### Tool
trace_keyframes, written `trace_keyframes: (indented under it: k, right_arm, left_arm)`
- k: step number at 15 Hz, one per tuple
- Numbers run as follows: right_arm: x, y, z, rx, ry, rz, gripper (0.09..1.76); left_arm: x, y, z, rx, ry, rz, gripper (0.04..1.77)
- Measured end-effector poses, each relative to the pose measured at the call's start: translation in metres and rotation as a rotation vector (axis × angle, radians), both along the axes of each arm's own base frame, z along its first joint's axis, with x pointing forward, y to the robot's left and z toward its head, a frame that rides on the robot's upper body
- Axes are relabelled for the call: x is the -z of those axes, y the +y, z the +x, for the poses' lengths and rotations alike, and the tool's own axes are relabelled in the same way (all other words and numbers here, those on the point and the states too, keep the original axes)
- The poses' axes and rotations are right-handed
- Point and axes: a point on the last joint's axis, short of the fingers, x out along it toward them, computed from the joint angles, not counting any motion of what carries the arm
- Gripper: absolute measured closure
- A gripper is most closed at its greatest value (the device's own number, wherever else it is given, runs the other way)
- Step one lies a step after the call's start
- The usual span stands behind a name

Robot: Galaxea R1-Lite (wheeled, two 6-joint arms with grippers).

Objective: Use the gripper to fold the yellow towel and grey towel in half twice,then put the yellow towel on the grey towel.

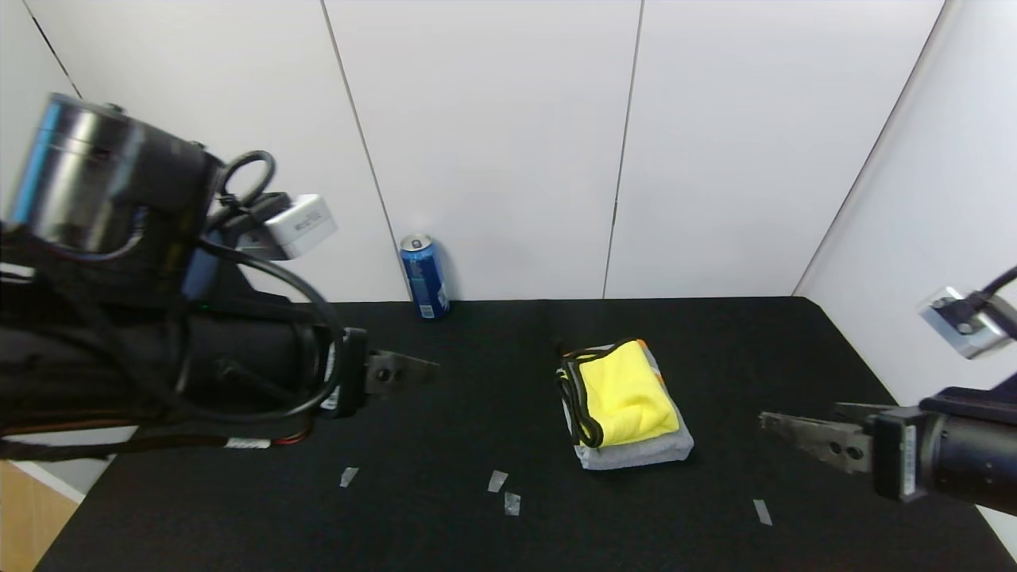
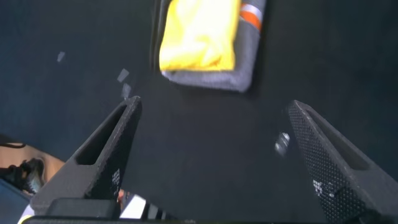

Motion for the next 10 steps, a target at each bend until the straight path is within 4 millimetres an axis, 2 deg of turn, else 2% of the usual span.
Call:
trace_keyframes:
  k: [3, 5, 7, 10]
  right_arm:
    - [-0.014, -0.024, -0.031, 0.089, -0.066, 0.011, 0.15]
    - [-0.016, -0.043, -0.050, 0.184, -0.119, 0.021, 0.15]
    - [-0.014, -0.059, -0.069, 0.285, -0.165, 0.029, 0.15]
    - [-0.006, -0.069, -0.101, 0.357, -0.222, 0.049, 0.15]
  left_arm:
    - [-0.011, 0.032, -0.051, -0.027, -0.036, 0.027, 0.11]
    - [-0.013, 0.053, -0.084, -0.049, -0.055, 0.037, 0.11]
    - [-0.010, 0.074, -0.114, -0.105, -0.073, 0.052, 0.11]
    - [0.002, 0.101, -0.153, -0.202, -0.099, 0.049, 0.10]
